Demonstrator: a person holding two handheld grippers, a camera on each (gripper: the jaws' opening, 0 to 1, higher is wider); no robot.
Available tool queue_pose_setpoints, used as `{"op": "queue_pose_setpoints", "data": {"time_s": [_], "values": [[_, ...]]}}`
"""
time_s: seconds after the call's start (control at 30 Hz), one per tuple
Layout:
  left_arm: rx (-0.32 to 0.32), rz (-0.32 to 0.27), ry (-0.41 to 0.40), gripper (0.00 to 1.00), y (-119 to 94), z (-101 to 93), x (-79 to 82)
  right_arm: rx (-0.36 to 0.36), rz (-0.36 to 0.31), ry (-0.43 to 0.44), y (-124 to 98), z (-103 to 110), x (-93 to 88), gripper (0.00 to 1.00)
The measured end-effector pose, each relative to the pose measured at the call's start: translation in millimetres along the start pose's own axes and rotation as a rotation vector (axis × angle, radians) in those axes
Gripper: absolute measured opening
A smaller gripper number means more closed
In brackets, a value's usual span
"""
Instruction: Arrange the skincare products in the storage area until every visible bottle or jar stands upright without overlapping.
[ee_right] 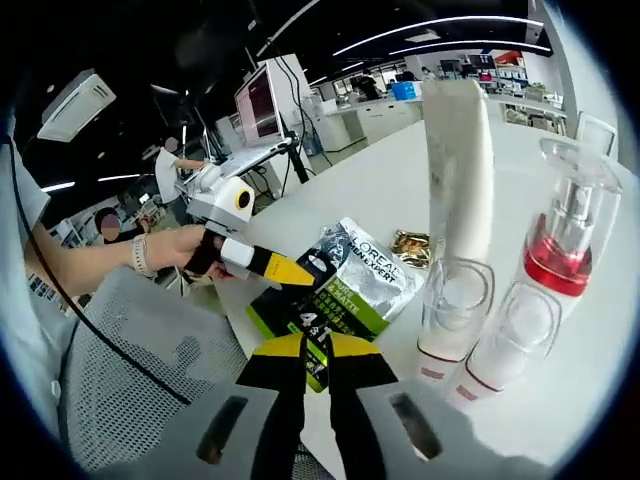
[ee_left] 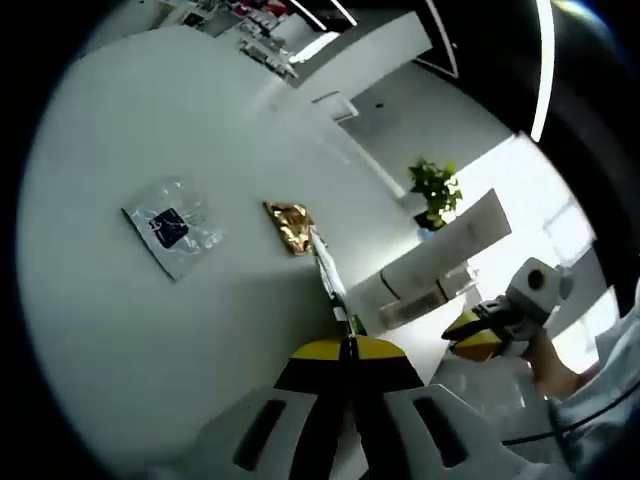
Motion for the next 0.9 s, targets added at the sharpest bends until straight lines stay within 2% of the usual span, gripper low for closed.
{"op": "queue_pose_setpoints", "data": {"time_s": [0.13,0.3,0.47,0.57,0.63,0.77,0.9], "values": [[0.044,-0.024,0.055,0.00,0.2,-3.8,3.0,0.001,0.002,0.001,0.3,-0.2,0.3,0.08],[0.087,-0.016,0.114,0.00,0.5,-6.6,3.4,-0.011,0.001,-0.001,-2.2,-1.8,0.5,0.07],[0.098,-0.007,0.173,0.02,1.0,-10.8,3.0,-0.014,0.000,0.001,-3.8,-2.2,-0.1,0.07],[0.148,0.032,0.251,0.04,-0.1,-10.6,3.0,-0.015,-0.004,0.001,-3.9,-2.0,0.2,0.07],[0.158,0.043,0.290,0.06,-0.4,-13.2,3.2,-0.014,-0.006,0.004,-3.9,-1.8,0.0,0.07],[0.178,0.062,0.336,0.18,-2.1,-15.3,5.1,-0.015,-0.007,0.003,-4.2,-2.1,-0.2,0.07],[0.209,0.088,0.404,0.19,-4.1,-15.1,6.3,-0.017,-0.008,0.000,-5.7,-2.1,0.1,0.07]]}}
Point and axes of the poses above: the point that each gripper's makers call its tool centre point, and the gripper's own axes: y roughly forward along the fingers, z roughly to its left, x roughly out of its top, the point moved 10 cm from there along -y, roughly backward along the fingers, and after that the axes turned 10 degrees about x, right-handed, at the moved point
